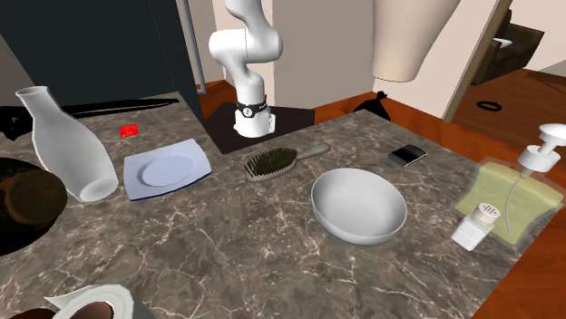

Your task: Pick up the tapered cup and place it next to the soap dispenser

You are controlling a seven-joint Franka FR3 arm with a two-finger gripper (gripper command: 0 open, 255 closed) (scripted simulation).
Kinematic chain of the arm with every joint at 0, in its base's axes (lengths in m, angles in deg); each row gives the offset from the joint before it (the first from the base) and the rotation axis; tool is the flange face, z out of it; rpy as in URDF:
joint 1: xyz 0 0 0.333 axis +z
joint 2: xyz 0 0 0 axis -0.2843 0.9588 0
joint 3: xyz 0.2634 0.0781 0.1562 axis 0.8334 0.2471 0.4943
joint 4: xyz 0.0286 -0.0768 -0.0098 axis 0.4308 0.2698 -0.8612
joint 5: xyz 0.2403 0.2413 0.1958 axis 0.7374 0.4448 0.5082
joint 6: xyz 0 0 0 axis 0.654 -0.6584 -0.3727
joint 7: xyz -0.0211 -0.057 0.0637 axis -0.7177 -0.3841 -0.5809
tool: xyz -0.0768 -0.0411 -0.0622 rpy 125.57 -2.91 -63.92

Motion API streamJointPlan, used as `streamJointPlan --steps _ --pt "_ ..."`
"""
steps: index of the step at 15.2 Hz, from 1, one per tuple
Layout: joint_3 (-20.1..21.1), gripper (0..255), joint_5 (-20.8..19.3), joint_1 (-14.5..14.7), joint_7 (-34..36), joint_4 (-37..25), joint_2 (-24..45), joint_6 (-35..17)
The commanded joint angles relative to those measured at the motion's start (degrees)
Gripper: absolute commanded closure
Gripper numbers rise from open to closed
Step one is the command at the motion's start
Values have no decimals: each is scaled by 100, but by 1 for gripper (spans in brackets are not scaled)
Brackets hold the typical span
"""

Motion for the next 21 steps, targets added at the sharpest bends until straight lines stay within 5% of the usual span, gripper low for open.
streamJointPlan --steps 1,12,21 --pt "118 255 -44 186 301 -57 33 -9" --pt "658 255 -569 1369 1835 -1162 890 141" --pt "629 255 -366 1170 1686 273 393 -812"
